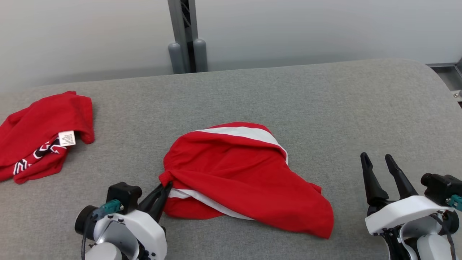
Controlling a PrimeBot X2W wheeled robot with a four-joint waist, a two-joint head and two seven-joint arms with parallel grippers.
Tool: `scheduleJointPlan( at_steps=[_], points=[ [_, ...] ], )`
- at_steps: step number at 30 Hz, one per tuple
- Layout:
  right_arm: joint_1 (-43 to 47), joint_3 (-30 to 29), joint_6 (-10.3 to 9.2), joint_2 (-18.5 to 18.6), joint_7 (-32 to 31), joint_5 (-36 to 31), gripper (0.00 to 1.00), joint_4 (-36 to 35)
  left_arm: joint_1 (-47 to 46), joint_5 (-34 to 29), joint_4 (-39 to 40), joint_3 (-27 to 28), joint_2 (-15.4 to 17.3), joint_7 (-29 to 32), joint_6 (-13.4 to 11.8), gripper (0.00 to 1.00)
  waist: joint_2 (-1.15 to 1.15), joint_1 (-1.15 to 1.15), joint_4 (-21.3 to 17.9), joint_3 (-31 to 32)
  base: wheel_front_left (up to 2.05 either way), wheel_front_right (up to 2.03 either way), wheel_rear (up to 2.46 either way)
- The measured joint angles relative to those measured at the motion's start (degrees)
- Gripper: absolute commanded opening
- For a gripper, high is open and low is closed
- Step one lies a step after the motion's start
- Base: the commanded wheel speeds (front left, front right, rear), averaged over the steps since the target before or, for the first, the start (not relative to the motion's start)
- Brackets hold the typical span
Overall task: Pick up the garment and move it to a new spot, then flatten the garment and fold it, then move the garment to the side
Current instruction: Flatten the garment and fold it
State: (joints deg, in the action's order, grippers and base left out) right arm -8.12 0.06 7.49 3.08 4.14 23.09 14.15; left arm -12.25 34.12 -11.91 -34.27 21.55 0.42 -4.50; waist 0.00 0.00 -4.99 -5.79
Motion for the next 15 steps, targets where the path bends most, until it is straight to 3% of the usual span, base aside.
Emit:
scheduleJointPlan(
  at_steps=[12,13,14,15],
  points=[
    [-0.83,-0.3,0.0,0.48,0.08,-0.03,1.0,-1.46,-8.76,2.49,-18.22,2.18,-2.02,-3.38,4.66,0.0,0.0,0.0,-5.04,-3.74,0.0,0.0,0.0],
    [-0.87,-0.36,0.0,0.53,0.08,-0.03,1.0,-1.58,-9.34,2.49,-19.35,2.07,-2.32,-3.68,5.01,0.07,0.0,0.0,-5.22,-3.95,0.0,0.0,0.0],
    [-0.96,-0.36,0.0,0.58,0.08,-0.04,1.0,-1.66,-9.88,2.5,-20.52,2.07,-2.57,-4.08,5.41,0.2,0.0,0.01,-5.35,-4.11,0.0,0.0,0.0],
    [-1.0,-0.41,0.0,0.65,0.08,-0.04,1.0,-1.72,-10.43,2.55,-21.64,2.02,-2.86,-4.49,5.55,0.42,0.0,0.0,-5.43,-4.22,0.0,0.0,0.0]
  ],
)
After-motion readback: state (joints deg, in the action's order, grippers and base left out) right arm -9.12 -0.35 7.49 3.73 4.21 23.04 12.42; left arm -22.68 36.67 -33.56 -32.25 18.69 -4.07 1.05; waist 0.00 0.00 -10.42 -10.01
